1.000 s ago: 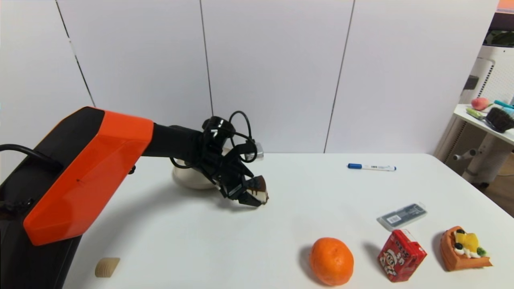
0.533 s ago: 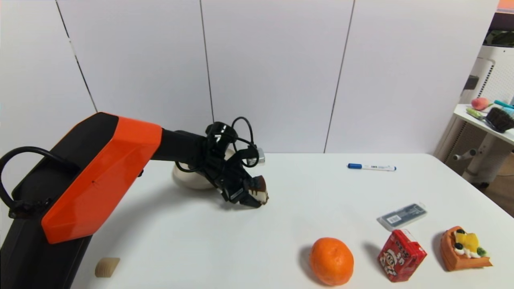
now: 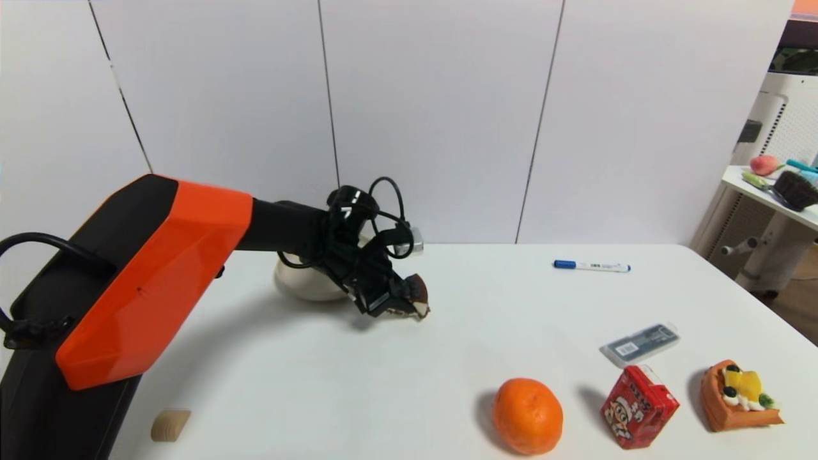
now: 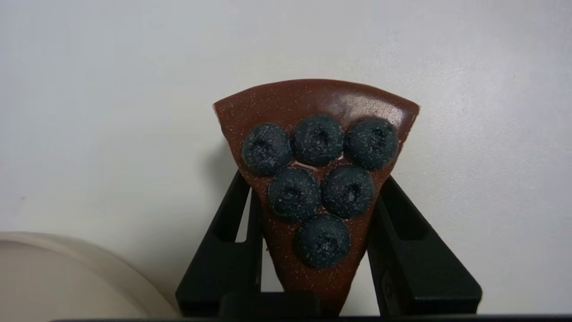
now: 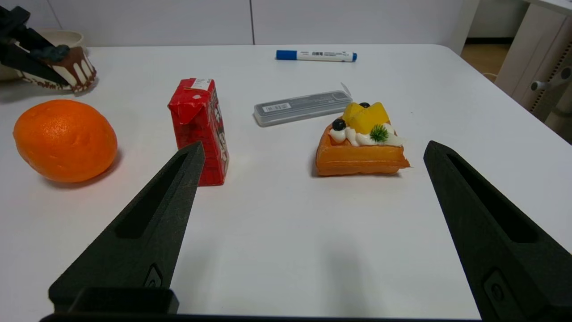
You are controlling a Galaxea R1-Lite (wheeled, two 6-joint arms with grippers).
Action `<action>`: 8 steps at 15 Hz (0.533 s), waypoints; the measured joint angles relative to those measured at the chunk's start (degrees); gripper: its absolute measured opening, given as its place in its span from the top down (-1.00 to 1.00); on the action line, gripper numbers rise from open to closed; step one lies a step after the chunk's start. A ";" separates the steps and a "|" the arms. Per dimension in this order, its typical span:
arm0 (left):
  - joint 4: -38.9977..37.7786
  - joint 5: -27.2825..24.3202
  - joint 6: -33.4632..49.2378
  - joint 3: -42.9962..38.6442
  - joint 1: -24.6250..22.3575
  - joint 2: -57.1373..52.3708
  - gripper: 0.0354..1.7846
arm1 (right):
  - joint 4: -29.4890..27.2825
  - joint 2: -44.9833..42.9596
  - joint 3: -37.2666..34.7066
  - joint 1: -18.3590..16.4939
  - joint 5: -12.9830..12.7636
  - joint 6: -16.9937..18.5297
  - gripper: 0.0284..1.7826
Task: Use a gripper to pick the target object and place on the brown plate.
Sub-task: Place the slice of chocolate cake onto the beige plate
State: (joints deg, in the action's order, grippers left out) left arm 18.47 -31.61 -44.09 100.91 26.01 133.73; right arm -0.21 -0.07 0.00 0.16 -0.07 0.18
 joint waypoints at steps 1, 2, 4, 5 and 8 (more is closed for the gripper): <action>0.02 0.00 0.30 -0.01 0.02 -0.85 0.28 | 0.02 0.00 0.00 0.00 0.00 -0.02 -0.90; 0.10 -0.05 0.79 -0.04 0.02 -1.87 0.28 | 0.00 0.00 0.00 0.00 -0.02 -0.02 -0.90; 0.10 -0.02 1.68 0.10 -0.77 -4.18 0.28 | -0.01 0.00 0.00 0.00 0.00 0.00 -0.90; 0.02 0.00 1.82 0.33 -1.99 -5.28 0.28 | -0.01 0.00 0.00 0.00 -0.02 0.00 -0.90; -0.22 0.06 1.45 0.55 -6.92 -7.39 0.28 | 0.00 0.00 0.00 -0.02 -0.04 0.00 -0.90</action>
State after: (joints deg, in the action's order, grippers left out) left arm 18.25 -31.55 -42.64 101.46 19.09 126.34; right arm -0.21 -0.07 0.00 0.13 -0.11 0.18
